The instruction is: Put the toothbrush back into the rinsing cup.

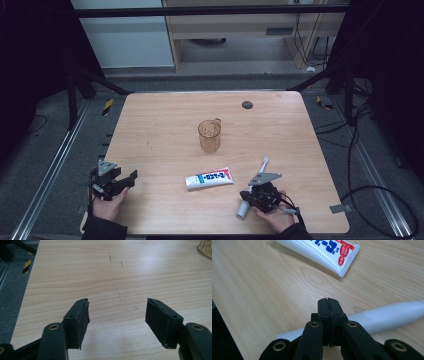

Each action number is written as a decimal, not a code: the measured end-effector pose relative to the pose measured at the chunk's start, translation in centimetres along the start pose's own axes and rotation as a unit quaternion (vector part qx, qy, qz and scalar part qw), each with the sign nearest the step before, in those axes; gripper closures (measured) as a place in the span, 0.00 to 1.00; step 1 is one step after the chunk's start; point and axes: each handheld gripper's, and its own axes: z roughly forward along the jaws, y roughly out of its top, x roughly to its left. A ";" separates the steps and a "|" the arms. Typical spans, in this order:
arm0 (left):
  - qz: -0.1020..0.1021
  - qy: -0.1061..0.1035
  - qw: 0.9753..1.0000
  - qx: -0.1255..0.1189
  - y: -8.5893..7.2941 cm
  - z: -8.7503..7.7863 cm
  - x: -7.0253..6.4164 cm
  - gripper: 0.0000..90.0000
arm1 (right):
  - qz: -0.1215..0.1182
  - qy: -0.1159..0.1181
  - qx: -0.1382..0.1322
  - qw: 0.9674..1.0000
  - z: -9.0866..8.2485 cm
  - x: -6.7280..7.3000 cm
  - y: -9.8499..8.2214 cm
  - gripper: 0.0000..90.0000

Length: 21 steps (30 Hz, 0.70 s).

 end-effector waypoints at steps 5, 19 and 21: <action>0.000 0.000 1.000 0.000 0.0 0.0 0.0 0.38 | 0.004 -0.004 0.001 1.000 -0.2 -0.2 -0.1 0.99; -0.001 0.000 1.000 0.001 0.0 0.0 0.0 0.38 | 0.008 -0.008 0.003 1.000 -0.5 -0.6 -0.3 0.98; -0.001 0.000 1.000 0.001 0.0 0.0 0.0 0.38 | 0.010 -0.009 0.003 1.000 -0.5 -0.7 -0.3 0.98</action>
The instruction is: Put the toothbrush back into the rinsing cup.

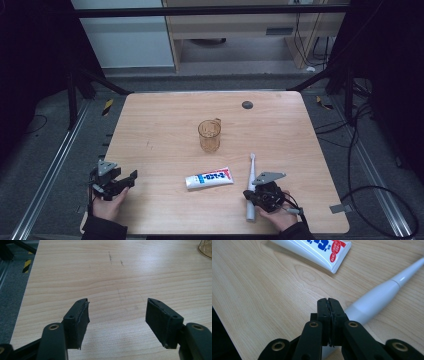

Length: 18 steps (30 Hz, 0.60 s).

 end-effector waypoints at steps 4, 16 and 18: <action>0.000 0.000 1.000 0.000 0.0 0.0 0.0 0.38 | 0.002 -0.003 0.002 1.000 0.0 -0.1 0.0 0.98; 0.001 0.000 1.000 0.001 0.0 0.0 0.0 0.38 | 0.007 -0.006 0.004 1.000 -0.2 -0.5 -0.1 0.98; 0.001 0.000 1.000 0.001 0.0 0.0 0.0 0.38 | 0.008 -0.006 0.004 1.000 -0.2 -0.5 -0.2 0.98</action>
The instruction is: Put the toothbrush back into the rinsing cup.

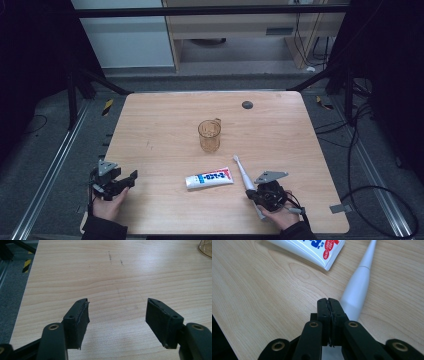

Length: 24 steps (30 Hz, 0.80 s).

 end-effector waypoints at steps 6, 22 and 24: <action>0.002 -0.002 1.000 0.001 0.0 0.0 0.0 0.38 | 0.001 -0.003 -0.002 1.000 -0.2 0.1 0.2 0.96; 0.013 -0.009 1.000 0.008 0.1 0.6 -0.3 0.37 | 0.032 -0.063 -0.029 0.997 -3.0 -1.8 2.3 0.69; 0.017 -0.012 1.000 0.010 0.1 0.7 -0.5 0.36 | 0.030 -0.069 -0.027 0.997 -3.2 -2.0 2.6 0.66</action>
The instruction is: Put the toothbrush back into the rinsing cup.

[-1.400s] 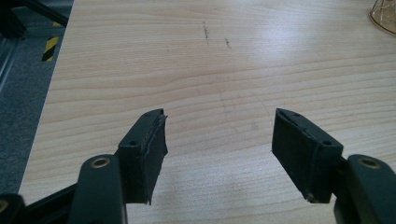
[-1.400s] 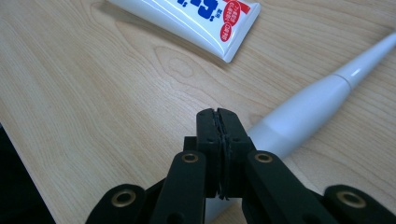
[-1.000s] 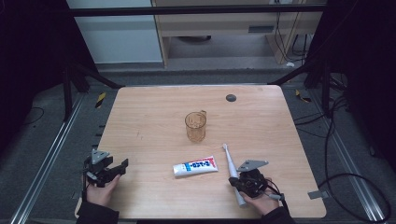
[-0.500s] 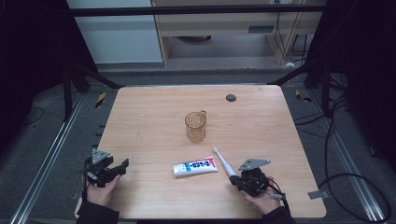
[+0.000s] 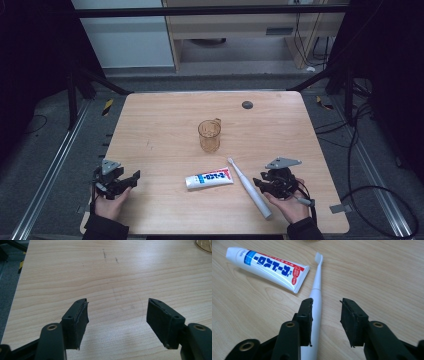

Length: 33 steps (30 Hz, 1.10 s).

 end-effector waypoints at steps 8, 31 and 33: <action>0.008 -0.004 1.000 0.002 0.1 0.2 -0.3 0.36 | 0.006 -0.016 0.022 1.000 0.2 -0.2 1.6 0.56; 0.021 -0.005 1.000 0.013 -0.1 0.6 -0.6 0.35 | -0.004 -0.014 0.111 0.994 3.4 1.0 4.8 0.56; 0.021 -0.006 1.000 0.014 -0.1 0.7 -0.6 0.35 | -0.006 -0.011 0.117 0.993 3.6 1.1 5.0 0.56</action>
